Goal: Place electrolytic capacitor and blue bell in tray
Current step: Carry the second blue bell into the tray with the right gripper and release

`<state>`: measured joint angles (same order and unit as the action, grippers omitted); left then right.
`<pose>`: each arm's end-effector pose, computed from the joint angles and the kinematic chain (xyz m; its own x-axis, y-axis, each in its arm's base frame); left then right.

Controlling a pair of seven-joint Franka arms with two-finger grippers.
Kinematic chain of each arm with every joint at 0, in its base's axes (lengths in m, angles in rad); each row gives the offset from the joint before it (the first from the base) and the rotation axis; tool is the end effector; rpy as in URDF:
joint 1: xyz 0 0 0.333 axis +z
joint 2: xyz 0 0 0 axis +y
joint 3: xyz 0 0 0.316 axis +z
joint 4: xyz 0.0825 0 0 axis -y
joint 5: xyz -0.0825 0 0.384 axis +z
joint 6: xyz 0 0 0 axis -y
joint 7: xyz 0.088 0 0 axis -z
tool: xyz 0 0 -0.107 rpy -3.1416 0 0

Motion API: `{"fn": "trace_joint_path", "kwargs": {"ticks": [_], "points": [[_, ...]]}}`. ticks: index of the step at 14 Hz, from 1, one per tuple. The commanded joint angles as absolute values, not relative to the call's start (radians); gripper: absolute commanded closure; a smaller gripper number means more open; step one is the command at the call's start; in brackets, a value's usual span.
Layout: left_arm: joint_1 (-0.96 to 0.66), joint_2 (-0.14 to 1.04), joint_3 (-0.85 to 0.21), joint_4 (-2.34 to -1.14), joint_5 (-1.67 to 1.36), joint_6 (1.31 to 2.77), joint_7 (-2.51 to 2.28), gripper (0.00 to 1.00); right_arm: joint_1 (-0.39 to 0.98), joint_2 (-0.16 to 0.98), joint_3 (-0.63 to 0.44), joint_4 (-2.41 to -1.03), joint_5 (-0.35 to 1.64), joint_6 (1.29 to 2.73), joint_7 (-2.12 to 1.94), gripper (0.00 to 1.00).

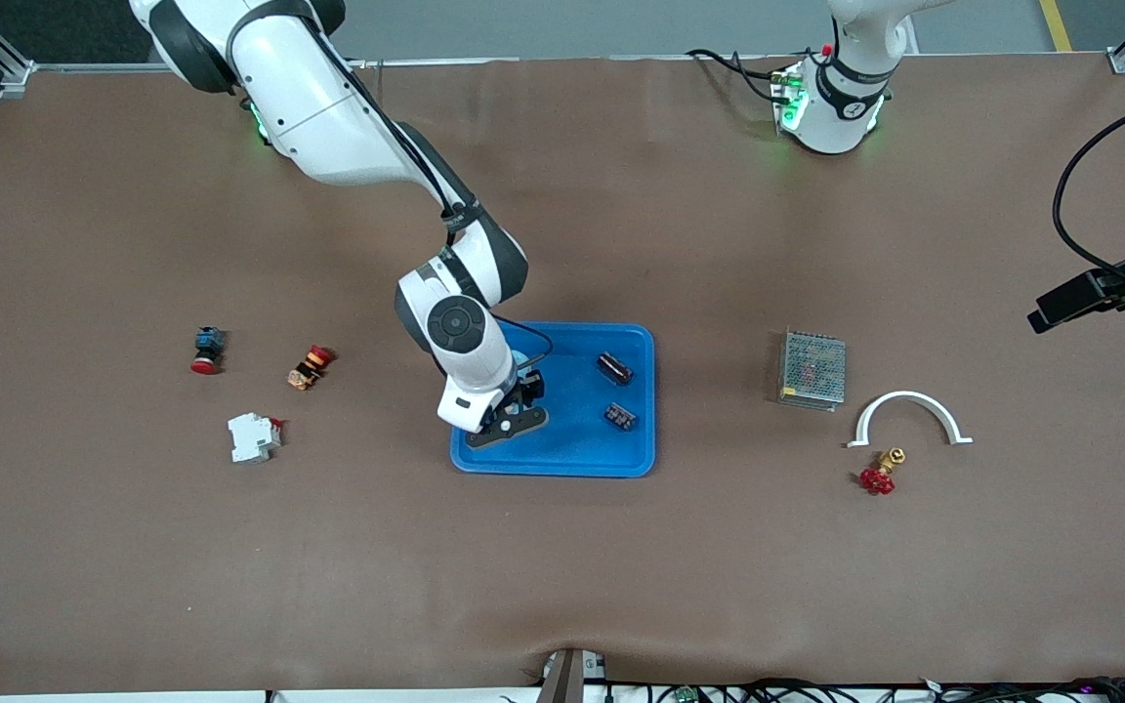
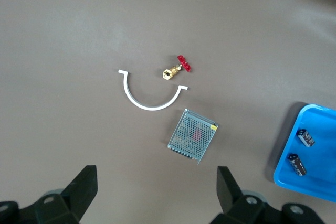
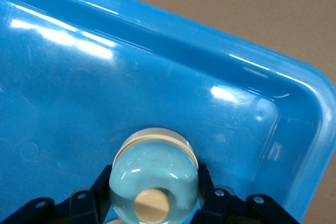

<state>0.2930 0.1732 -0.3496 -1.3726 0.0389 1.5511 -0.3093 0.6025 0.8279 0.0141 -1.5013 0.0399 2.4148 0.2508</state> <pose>0.6035 -0.0100 0.6211 0.9666 0.2563 0.0086 0.2560 -0.9664 0.0240 0.5890 0.4156 0.1827 0.9436 0.3232 0.0724 0.3275 -0.9430 -0.0591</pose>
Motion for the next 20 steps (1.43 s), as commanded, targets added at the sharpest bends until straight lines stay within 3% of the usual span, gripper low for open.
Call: {"fn": "trace_joint_path", "kwargs": {"ticks": [1,2,3,9,13,16,20], "points": [[0.304,0.143,-0.350,-1.393,0.041,1.525,-0.287,0.00,0.612,0.847,0.005,-1.477,0.032,2.418,0.272,0.45],[0.305,0.143,-0.344,-1.393,0.041,1.523,-0.279,0.00,0.612,0.847,0.005,-1.477,0.034,2.418,0.272,0.27],[0.305,0.146,-0.341,-1.391,0.046,1.522,-0.269,0.00,0.612,0.847,0.005,-1.477,0.034,2.418,0.272,0.00],[0.301,0.150,-0.351,-1.391,0.072,1.522,-0.265,0.00,0.611,0.818,0.003,-1.480,0.035,2.398,0.270,0.00],[0.290,0.140,-0.350,-1.396,0.071,1.522,-0.261,0.00,0.614,0.744,0.006,-1.482,0.038,2.274,0.275,0.00],[0.172,0.104,-0.238,-1.442,0.058,1.528,-0.258,0.00,0.617,0.634,0.006,-1.482,0.040,2.093,0.276,0.00],[0.062,-0.001,-0.106,-1.601,0.026,1.611,-0.193,0.00,0.609,0.502,0.006,-1.483,0.041,1.910,0.276,0.00]]}}
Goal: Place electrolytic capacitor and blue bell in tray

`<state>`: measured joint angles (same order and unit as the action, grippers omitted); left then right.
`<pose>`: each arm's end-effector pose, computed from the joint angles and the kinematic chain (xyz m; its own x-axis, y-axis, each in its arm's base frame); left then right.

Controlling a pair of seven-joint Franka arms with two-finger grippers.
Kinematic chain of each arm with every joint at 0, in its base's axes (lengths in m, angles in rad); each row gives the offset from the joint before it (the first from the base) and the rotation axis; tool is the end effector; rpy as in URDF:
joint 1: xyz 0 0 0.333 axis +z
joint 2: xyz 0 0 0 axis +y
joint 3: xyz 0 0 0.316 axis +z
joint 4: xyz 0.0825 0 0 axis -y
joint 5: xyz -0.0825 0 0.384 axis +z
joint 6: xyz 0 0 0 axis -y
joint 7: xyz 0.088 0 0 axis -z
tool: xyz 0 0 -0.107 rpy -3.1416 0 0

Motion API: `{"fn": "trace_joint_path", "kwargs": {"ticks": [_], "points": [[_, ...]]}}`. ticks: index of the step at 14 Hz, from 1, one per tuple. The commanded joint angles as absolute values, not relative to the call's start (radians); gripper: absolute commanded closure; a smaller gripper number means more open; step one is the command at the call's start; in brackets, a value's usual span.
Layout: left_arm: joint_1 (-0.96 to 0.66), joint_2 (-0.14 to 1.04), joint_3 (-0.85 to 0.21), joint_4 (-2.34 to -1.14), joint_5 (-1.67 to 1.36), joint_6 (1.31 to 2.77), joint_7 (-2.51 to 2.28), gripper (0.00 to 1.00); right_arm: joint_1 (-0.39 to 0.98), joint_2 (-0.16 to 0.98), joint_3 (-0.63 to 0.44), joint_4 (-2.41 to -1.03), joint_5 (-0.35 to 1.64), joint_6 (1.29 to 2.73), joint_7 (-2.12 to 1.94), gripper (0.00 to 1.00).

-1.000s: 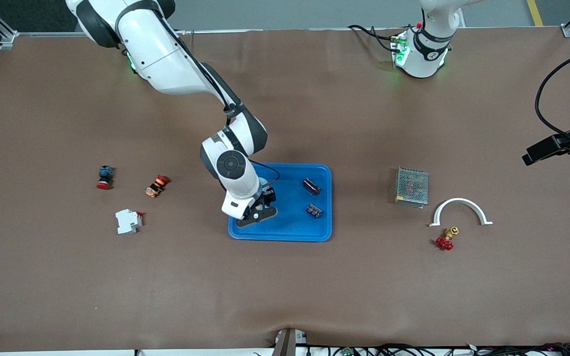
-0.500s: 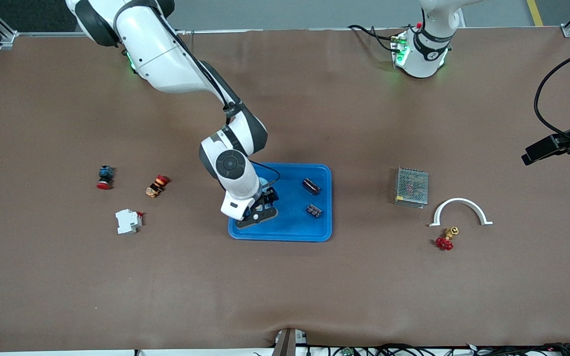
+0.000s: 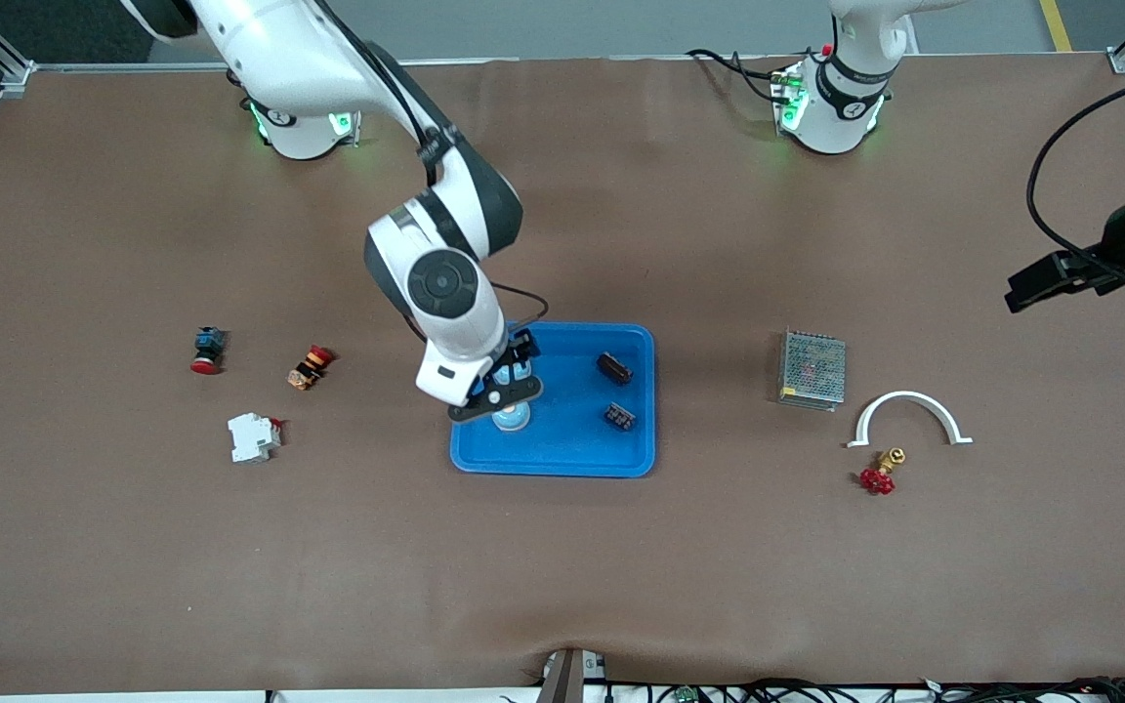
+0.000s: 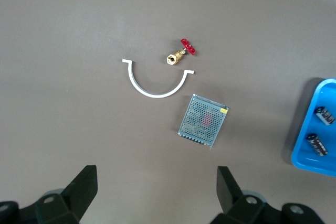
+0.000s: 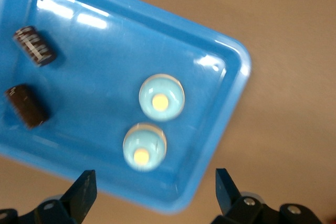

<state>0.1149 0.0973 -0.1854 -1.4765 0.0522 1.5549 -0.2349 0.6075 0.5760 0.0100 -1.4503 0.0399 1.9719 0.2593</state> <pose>0.5819 -0.0299 0.6132 0.9863 0.1649 -0.0088 0.1645 -0.9857 -0.0373 0.5736 0.4090 0.3467 0.9405 0.3337 -0.0635 0.3327 -0.9427 -0.0258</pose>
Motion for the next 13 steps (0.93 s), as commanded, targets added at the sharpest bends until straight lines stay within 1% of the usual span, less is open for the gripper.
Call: {"fn": "trace_joint_path", "kwargs": {"ticks": [1,3,5,6,9,12,13], "points": [[0.046,-0.009,-0.083,-1.612,0.014,1.612,-0.189,0.00,0.607,0.467,0.005,-1.491,0.044,1.869,0.275,0.00],[0.041,-0.014,-0.078,-1.620,0.014,1.608,-0.175,0.00,0.606,0.369,0.006,-1.540,0.046,1.813,0.275,0.00],[0.041,-0.014,-0.077,-1.620,0.014,1.608,-0.173,0.00,0.601,0.246,0.003,-1.609,0.048,1.766,0.275,0.00],[0.046,-0.014,-0.078,-1.620,0.014,1.605,-0.170,0.00,0.595,0.188,0.000,-1.624,0.048,1.717,0.276,0.00],[0.049,-0.011,-0.084,-1.609,0.012,1.606,-0.170,0.00,0.526,0.050,-0.005,-1.628,0.046,1.565,0.270,0.00],[0.046,-0.012,-0.106,-1.609,0.012,1.603,-0.169,0.00,0.416,-0.058,-0.005,-1.631,0.046,1.453,0.256,0.00],[0.046,-0.012,-0.107,-1.609,0.012,1.595,-0.169,0.00,0.378,-0.095,-0.003,-1.650,0.046,1.427,0.256,0.00]]}}
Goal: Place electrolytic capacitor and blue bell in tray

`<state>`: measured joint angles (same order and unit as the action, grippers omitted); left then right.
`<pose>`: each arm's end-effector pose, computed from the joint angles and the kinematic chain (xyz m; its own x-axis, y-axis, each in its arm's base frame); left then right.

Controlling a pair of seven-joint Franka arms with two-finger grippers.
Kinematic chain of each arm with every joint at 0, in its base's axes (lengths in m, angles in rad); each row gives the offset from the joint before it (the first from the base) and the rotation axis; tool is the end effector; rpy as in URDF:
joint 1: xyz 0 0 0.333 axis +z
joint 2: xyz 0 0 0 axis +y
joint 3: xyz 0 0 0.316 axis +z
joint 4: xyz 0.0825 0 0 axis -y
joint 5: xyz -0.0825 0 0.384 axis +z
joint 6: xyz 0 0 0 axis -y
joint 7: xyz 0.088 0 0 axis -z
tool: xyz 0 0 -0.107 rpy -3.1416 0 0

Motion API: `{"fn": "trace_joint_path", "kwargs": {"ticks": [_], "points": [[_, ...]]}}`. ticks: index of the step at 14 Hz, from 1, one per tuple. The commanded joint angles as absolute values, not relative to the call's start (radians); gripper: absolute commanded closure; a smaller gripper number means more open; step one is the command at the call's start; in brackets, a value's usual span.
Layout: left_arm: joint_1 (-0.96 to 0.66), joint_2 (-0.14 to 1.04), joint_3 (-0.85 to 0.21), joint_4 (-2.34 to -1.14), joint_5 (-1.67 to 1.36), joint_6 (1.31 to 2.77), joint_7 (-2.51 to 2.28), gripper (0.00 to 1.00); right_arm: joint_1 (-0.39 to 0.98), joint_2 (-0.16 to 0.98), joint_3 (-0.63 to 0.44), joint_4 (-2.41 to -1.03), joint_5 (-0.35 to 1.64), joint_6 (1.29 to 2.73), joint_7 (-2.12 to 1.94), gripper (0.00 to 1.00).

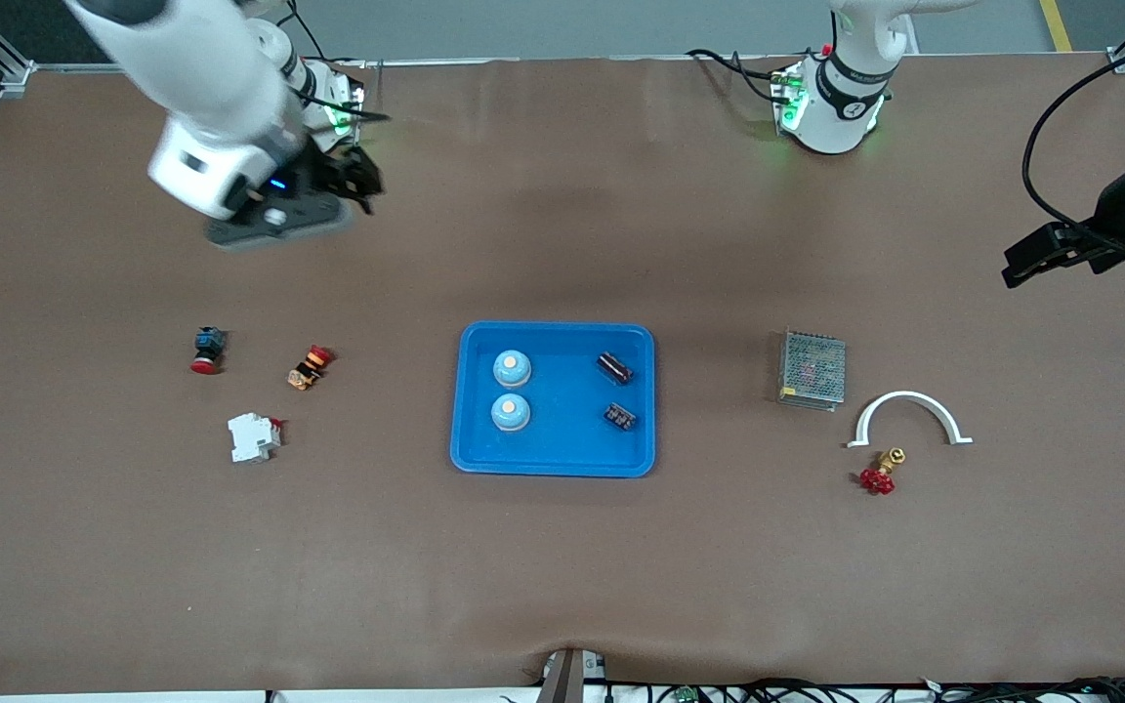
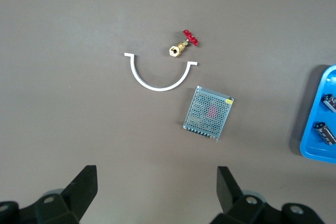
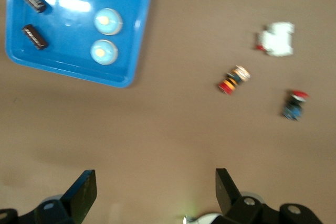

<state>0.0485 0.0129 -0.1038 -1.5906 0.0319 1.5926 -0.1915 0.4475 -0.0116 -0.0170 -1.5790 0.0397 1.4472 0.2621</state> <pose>0.5592 -0.0272 0.6099 0.9908 0.1350 -0.0048 0.1348 -0.9904 -0.0320 0.4862 0.2283 0.6171 0.9775 0.1692 -0.1261 0.1696 -0.9855 -0.0075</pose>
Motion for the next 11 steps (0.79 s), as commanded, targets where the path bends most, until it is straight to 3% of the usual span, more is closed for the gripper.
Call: {"fn": "trace_joint_path", "kwargs": {"ticks": [1,5,11], "points": [[0.045,-0.014,-0.107,-1.609,0.012,1.592,-0.169,0.00,0.341,-0.139,-0.005,-1.687,0.046,1.424,0.250,0.00],[0.049,-0.025,-0.126,-1.609,0.014,1.585,-0.170,0.00,0.126,-0.230,-0.006,-1.776,0.046,1.422,0.031,0.00],[0.051,-0.044,-0.144,-1.606,0.012,1.580,-0.170,0.00,0.009,-0.169,-0.005,-1.734,0.029,1.546,-0.021,0.00]]}}
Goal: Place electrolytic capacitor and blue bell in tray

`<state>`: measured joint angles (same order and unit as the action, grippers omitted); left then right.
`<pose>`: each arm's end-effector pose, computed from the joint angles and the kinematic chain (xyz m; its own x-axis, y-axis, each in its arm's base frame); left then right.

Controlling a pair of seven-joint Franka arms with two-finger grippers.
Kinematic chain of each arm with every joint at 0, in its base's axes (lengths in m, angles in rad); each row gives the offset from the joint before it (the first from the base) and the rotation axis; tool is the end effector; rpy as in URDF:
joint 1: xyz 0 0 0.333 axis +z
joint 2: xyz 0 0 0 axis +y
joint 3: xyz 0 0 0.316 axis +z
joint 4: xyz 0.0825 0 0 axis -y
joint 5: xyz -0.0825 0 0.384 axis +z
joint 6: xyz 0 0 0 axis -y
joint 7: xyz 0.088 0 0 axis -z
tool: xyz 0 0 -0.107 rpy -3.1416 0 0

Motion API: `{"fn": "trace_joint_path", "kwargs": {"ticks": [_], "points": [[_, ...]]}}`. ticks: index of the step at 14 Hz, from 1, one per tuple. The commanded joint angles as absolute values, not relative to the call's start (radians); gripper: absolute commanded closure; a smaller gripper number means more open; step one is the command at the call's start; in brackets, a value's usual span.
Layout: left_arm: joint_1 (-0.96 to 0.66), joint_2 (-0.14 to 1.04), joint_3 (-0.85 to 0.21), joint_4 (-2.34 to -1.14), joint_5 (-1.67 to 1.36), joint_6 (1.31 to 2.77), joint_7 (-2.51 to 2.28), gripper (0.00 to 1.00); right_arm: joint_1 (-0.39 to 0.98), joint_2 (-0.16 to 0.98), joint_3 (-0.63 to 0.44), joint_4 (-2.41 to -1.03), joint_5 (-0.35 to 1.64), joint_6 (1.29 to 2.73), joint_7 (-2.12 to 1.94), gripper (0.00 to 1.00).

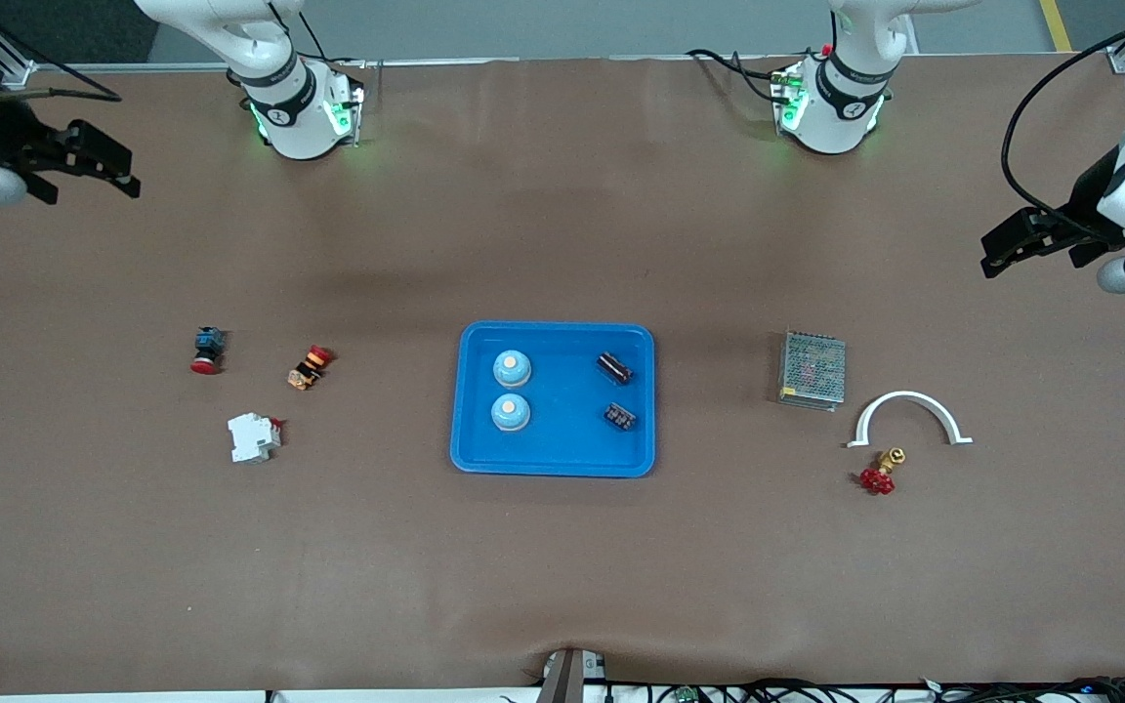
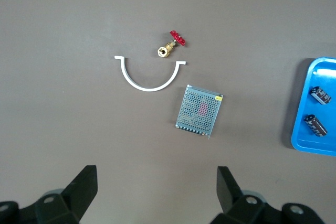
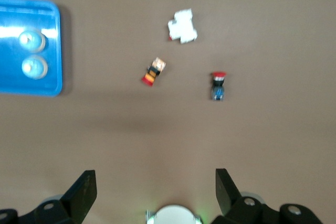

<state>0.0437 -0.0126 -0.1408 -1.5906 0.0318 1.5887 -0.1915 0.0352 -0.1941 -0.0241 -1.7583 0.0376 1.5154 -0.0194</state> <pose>0.5499 -0.0507 0.6237 0.9955 0.0936 0.0168 0.0941 -0.9951 -0.0309 0.4861 0.0084 0.6329 0.9983 0.0332 -0.0480 0.0312 -0.9986 -0.0432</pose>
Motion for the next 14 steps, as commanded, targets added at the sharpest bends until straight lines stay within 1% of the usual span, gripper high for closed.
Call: {"fn": "trace_joint_path", "kwargs": {"ticks": [1,3,6,9,14], "points": [[0.051,-0.046,-0.146,-1.606,0.012,1.572,-0.170,0.00,0.008,-0.151,-0.005,-1.695,0.023,1.549,-0.015,0.00],[0.051,-0.052,-0.147,-1.606,0.012,1.560,-0.169,0.00,-0.002,-0.118,-0.005,-1.626,-0.003,1.549,-0.015,0.00],[0.049,-0.052,-0.146,-1.606,0.012,1.552,-0.112,0.00,0.008,-0.077,-0.002,-1.589,-0.037,1.591,-0.014,0.00],[0.051,-0.052,-0.146,-1.606,0.012,1.552,-0.118,0.00,-0.002,-0.048,-0.003,-1.595,-0.029,1.624,-0.012,0.00],[0.049,-0.051,-0.146,-1.595,0.012,1.551,-0.124,0.00,-0.011,-0.074,-0.003,-1.670,-0.021,1.635,-0.023,0.00]]}}
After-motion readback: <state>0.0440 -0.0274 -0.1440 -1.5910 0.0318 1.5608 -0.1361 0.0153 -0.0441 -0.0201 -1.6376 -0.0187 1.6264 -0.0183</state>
